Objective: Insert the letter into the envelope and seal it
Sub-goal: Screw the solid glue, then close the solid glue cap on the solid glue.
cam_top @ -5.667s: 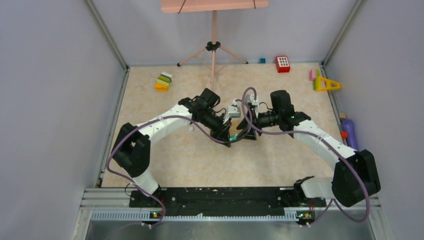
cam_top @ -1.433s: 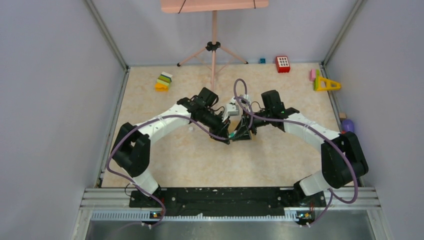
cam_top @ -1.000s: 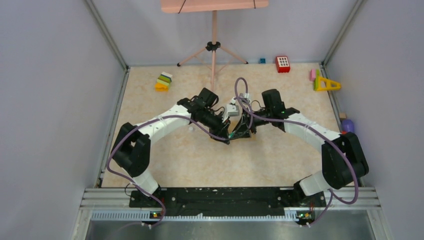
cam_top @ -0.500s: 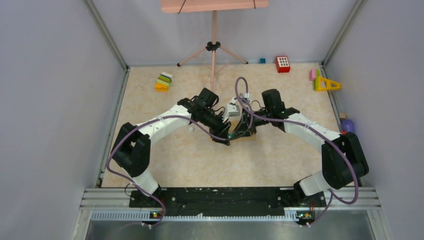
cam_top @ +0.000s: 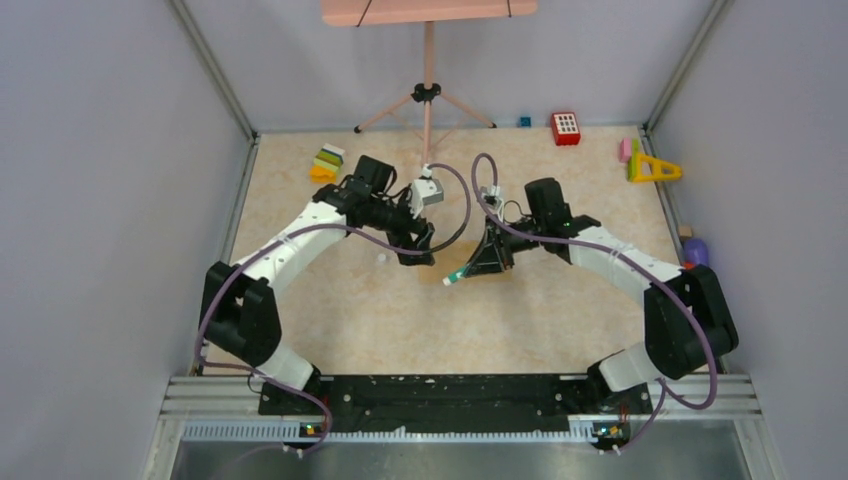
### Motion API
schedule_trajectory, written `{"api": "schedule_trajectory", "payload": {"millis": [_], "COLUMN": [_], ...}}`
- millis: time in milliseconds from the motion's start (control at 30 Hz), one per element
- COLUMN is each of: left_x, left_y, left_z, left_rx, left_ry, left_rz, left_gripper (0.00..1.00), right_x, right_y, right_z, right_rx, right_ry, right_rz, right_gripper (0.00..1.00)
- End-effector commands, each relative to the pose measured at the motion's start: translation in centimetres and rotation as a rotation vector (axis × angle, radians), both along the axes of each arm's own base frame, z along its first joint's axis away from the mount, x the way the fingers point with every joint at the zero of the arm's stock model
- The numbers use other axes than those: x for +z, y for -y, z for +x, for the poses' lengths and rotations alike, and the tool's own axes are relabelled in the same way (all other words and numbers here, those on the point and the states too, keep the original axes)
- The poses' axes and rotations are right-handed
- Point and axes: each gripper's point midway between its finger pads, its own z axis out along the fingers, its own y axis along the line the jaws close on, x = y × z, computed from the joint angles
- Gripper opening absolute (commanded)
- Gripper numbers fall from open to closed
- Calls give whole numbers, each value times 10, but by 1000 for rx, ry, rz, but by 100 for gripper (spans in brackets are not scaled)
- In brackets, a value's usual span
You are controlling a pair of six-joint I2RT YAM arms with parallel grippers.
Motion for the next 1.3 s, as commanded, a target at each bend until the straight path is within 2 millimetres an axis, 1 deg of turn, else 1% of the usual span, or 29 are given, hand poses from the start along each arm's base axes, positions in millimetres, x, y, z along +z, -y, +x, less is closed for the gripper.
{"api": "schedule_trajectory", "payload": {"millis": [0, 33, 133, 200, 267, 667, 833, 967, 1100, 1233, 1267], "left_x": [-6, -12, -34, -49, -60, -101, -113, -119, -123, -125, -126], "left_y": [-35, -44, -69, -80, -86, -109, -114, -116, -118, -117, -117], "left_z": [22, 28, 32, 35, 37, 56, 63, 65, 64, 64, 63], "left_rx": [88, 120, 167, 193, 216, 299, 312, 320, 315, 314, 312], "left_ry": [157, 162, 130, 109, 92, 71, 58, 46, 36, 30, 26], "left_rz": [171, 230, 387, 442, 472, 609, 635, 643, 655, 653, 652], "left_gripper": [98, 98, 98, 98, 97, 83, 72, 60, 57, 51, 51], "right_x": [23, 24, 28, 31, 33, 35, 35, 35, 34, 34, 34], "right_y": [6, 8, 13, 15, 18, 23, 23, 24, 23, 23, 23], "right_z": [9, 10, 14, 15, 16, 16, 15, 16, 15, 15, 15], "right_rx": [-16, -23, -41, -51, -59, -65, -62, -62, -58, -57, -57], "right_ry": [99, 103, 123, 134, 143, 158, 157, 157, 154, 154, 155], "right_rz": [42, 44, 49, 52, 54, 61, 63, 63, 66, 65, 66], "right_gripper": [6, 6, 6, 6, 6, 6, 6, 6, 6, 6, 6]}}
